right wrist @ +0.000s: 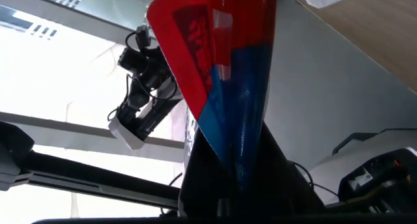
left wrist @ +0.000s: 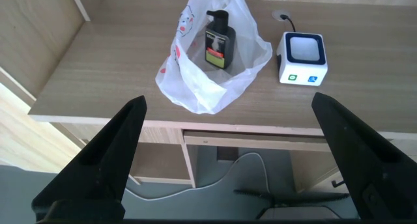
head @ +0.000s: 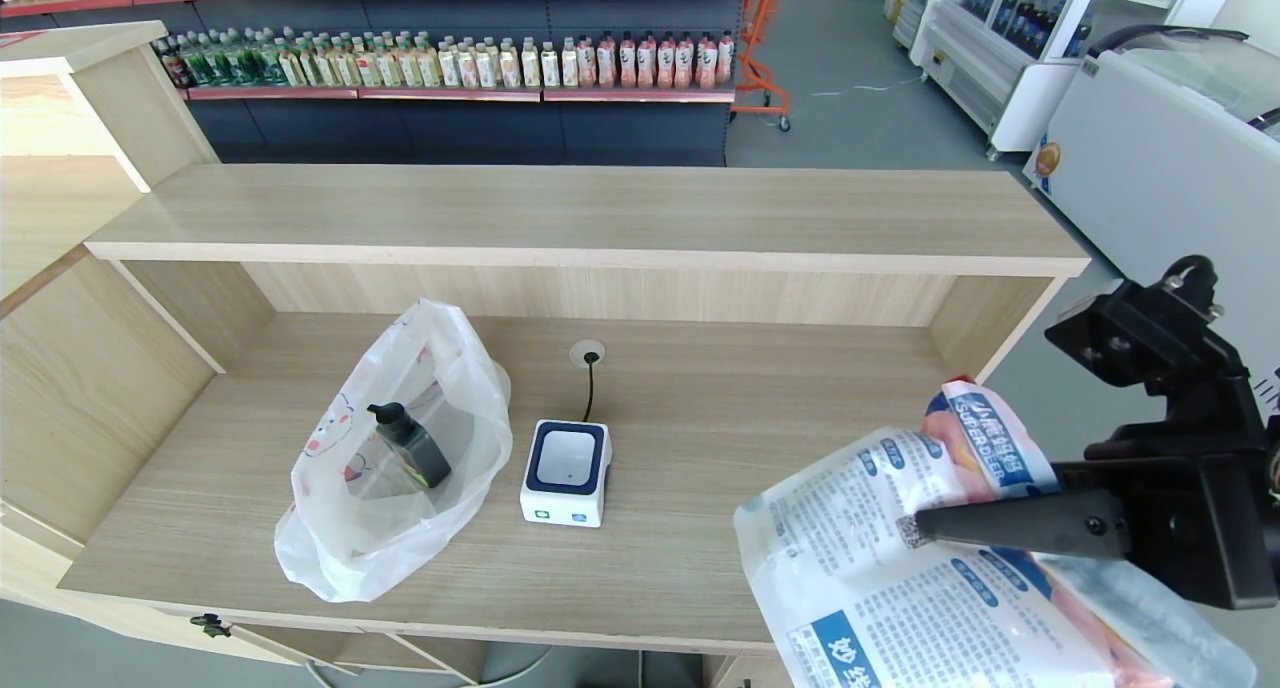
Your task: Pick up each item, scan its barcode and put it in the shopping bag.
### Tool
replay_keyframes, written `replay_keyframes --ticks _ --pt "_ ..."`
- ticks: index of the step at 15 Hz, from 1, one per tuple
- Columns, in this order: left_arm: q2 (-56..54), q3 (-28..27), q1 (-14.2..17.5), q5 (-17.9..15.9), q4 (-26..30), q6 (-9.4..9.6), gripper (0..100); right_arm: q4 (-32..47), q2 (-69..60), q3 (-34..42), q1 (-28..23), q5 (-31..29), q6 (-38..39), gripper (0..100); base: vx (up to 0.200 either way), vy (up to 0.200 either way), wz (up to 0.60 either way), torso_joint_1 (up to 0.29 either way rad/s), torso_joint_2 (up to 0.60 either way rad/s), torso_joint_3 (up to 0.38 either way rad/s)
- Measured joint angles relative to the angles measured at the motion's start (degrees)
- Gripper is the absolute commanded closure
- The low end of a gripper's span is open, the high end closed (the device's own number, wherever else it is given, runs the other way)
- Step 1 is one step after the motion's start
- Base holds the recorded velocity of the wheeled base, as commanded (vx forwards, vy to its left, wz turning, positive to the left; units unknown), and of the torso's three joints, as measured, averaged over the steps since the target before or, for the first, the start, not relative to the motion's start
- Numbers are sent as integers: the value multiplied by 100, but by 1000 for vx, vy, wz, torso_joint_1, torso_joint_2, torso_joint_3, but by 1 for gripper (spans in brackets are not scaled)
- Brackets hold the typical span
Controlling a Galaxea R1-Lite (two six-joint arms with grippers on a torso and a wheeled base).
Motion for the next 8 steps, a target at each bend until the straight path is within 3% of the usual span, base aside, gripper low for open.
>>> replay_keyframes --ticks 6,8 --pt "0 0 0 0 0 0 0 -45 1 7 -7 -9 -51 100 0 0 0 0 0 0" --pt "0 0 0 2 0 0 0 -156 9 13 -13 -173 -561 100 0 0 0 0 0 0"
